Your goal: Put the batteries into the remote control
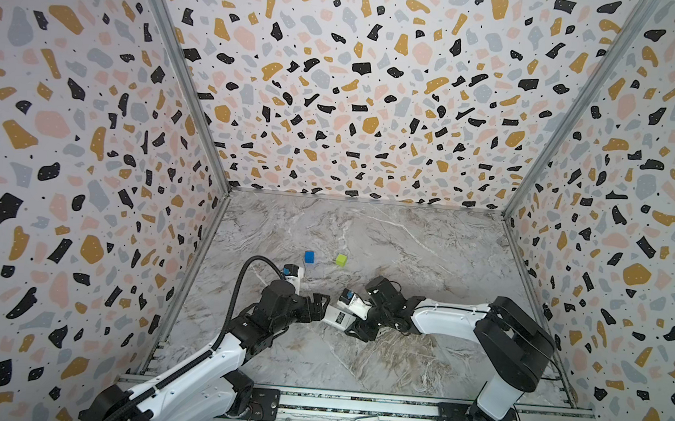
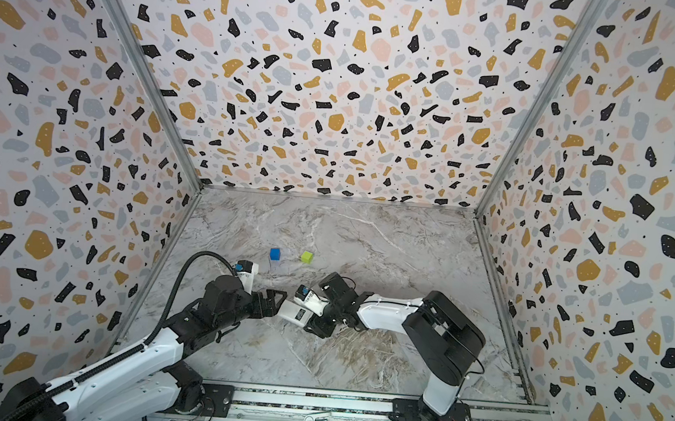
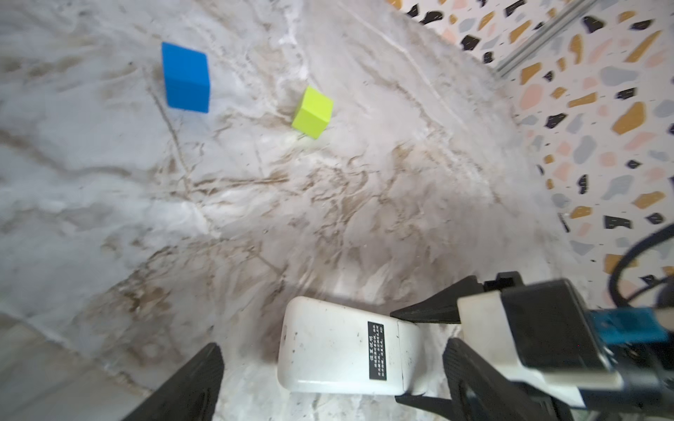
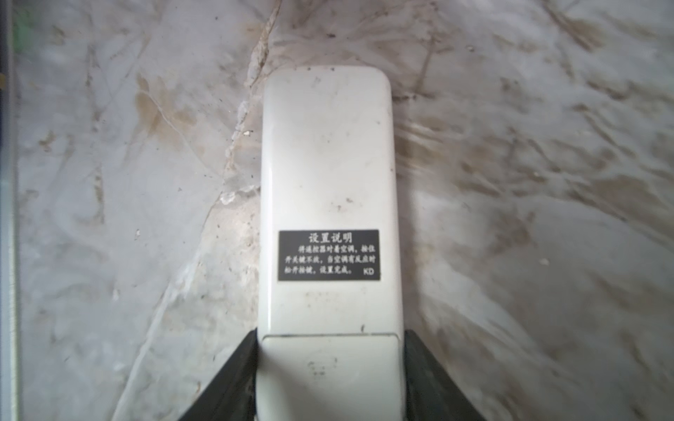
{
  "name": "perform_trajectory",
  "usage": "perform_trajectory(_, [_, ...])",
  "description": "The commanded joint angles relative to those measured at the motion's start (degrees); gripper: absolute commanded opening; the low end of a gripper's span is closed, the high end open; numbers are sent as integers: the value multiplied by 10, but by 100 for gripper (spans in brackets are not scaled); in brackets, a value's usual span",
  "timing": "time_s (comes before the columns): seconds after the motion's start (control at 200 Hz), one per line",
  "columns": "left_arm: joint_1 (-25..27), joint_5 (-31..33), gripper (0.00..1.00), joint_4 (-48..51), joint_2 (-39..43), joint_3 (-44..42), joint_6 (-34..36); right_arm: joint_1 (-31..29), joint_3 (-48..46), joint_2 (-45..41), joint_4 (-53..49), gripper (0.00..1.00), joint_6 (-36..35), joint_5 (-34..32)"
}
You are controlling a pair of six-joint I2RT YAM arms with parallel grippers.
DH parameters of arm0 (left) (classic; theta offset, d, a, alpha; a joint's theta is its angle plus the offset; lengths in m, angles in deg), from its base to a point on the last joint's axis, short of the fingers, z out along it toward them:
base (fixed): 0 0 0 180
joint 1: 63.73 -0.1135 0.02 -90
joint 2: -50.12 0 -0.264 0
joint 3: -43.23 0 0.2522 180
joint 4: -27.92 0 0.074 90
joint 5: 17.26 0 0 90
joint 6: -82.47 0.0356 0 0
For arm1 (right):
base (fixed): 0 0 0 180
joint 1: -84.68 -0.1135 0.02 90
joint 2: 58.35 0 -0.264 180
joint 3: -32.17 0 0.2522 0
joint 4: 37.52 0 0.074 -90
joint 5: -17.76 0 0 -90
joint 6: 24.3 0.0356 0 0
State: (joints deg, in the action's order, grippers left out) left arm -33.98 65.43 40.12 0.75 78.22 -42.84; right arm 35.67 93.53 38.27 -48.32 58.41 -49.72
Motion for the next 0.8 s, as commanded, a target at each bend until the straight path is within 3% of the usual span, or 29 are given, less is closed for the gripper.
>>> perform_trajectory(0.0, [9, -62, 96, -64, 18, 4, 14, 36, -18, -76, 60, 16, 57, 78])
perform_trajectory(0.19, [68, -87, 98, -124, 24, 26, 23, 105, -72, -173, 149, 13, 122, 199])
perform_trajectory(0.506, [148, -111, 100, -252, 3, 60, 47, 138, -113, -273, 245, 13, 192, 302])
perform_trajectory(0.796, [159, -125, 100, -340, 0, 55, 44, 141, -139, -312, 314, 13, 238, 355])
